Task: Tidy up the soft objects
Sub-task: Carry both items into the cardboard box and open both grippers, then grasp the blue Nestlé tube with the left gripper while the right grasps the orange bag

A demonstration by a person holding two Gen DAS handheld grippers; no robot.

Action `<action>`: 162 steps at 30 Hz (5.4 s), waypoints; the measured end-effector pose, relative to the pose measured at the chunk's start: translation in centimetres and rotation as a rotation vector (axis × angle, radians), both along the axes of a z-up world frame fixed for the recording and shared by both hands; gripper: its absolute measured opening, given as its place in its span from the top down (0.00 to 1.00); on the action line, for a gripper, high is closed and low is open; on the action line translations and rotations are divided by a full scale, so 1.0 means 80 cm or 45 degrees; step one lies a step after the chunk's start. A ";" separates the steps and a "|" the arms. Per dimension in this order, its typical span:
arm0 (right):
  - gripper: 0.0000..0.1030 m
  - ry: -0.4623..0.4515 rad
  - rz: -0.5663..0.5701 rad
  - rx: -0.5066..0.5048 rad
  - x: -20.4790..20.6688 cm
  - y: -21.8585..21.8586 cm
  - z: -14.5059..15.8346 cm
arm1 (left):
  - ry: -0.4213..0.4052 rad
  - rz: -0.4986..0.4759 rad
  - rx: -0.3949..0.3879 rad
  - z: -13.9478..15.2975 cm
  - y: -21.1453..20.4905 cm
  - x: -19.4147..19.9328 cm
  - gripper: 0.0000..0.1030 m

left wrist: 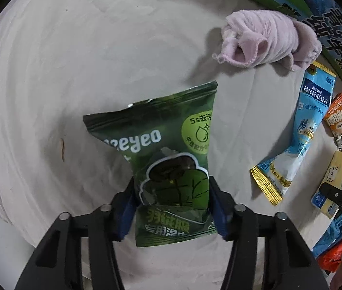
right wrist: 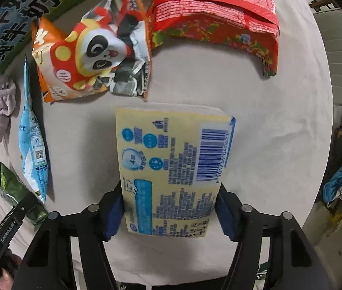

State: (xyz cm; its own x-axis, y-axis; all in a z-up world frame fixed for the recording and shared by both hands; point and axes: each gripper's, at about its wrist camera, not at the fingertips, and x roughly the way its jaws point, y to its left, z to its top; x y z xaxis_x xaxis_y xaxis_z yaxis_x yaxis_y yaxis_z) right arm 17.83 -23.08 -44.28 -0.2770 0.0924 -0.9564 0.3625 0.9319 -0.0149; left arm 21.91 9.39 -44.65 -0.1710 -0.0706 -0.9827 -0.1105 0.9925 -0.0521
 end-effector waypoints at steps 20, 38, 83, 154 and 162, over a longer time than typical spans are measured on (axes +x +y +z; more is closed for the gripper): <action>0.37 -0.362 0.093 0.064 -0.112 0.046 0.121 | -0.419 -0.288 -0.090 0.175 -0.059 -0.090 0.61; 0.37 -0.653 0.249 0.068 0.094 0.038 0.371 | -0.621 -0.353 -0.200 0.314 -0.159 0.130 0.61; 0.19 -0.351 0.434 -0.007 0.368 0.014 0.168 | -0.162 -0.373 -0.135 0.154 -0.227 0.362 0.50; 0.37 -0.219 0.609 0.078 0.064 0.051 0.146 | -0.129 -0.469 0.008 0.057 -0.165 0.042 0.11; 0.20 -0.293 0.926 -0.054 0.065 0.085 0.154 | -0.123 -0.529 0.020 0.029 -0.187 0.026 0.74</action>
